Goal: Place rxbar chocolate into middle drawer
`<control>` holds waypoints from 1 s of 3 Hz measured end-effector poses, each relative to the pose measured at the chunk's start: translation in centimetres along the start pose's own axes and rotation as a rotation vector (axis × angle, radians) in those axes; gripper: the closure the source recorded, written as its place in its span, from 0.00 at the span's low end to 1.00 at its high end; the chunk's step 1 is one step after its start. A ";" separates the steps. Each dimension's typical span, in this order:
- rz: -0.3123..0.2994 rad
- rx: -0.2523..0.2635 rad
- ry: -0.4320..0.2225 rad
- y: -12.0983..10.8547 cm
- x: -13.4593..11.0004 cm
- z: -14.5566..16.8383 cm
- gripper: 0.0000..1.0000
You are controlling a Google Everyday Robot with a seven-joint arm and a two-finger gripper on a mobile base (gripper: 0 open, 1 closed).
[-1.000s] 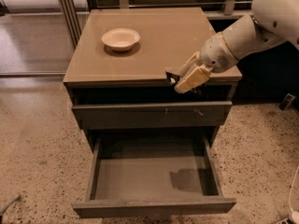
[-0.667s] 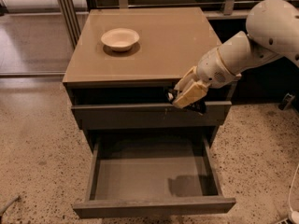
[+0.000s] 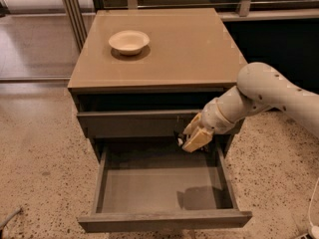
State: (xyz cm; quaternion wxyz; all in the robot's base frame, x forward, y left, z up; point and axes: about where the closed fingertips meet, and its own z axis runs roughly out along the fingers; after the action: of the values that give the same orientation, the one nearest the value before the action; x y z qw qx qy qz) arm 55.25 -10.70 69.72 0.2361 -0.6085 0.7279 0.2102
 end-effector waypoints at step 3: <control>-0.056 -0.010 0.056 0.5 5.1 6.2 1.00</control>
Offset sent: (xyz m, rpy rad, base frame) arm -0.0057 -0.0077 -0.0387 -0.0145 -0.0045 0.0192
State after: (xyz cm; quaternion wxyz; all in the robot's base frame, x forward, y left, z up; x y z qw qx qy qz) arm 54.53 -10.95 61.66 0.2181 -0.6355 0.7158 0.1900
